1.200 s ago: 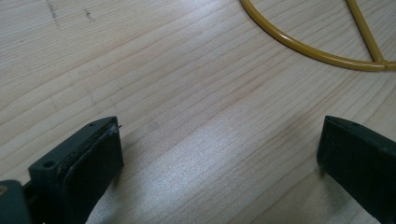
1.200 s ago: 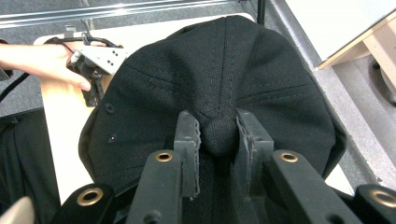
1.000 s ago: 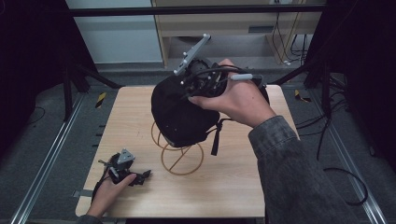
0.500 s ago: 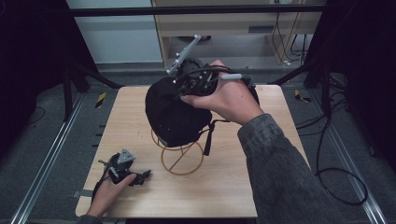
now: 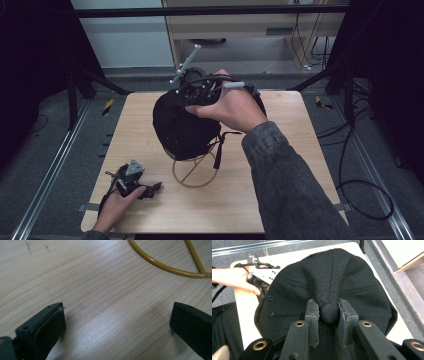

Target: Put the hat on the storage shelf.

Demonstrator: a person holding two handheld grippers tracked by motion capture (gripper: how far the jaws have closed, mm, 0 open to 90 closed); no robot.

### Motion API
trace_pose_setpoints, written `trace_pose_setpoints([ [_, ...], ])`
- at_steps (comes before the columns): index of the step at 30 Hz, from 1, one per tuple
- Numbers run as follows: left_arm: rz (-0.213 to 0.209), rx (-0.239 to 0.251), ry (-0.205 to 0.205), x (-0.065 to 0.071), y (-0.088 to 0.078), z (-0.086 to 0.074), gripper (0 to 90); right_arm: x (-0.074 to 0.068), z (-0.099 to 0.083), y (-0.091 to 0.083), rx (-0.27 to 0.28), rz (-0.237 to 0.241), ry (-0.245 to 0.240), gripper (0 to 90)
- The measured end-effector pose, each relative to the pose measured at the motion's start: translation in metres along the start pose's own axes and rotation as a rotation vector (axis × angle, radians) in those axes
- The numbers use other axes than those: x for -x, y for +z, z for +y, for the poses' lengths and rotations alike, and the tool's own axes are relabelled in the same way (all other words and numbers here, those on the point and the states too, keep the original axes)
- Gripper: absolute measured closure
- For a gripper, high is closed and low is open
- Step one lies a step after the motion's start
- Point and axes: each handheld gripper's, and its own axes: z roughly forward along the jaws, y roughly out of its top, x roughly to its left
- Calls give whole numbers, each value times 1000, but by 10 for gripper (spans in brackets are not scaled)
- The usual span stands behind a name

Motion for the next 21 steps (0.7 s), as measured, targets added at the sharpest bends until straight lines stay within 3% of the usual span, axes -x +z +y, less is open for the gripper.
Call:
trace_pose_setpoints([
  [13,1,4,-3,0,0,0,0,-1,-3,26,-51,19,-5,723],
  [21,0,3,-3,0,0,0,0,0,-3,33,-61,22,-3,721],
])
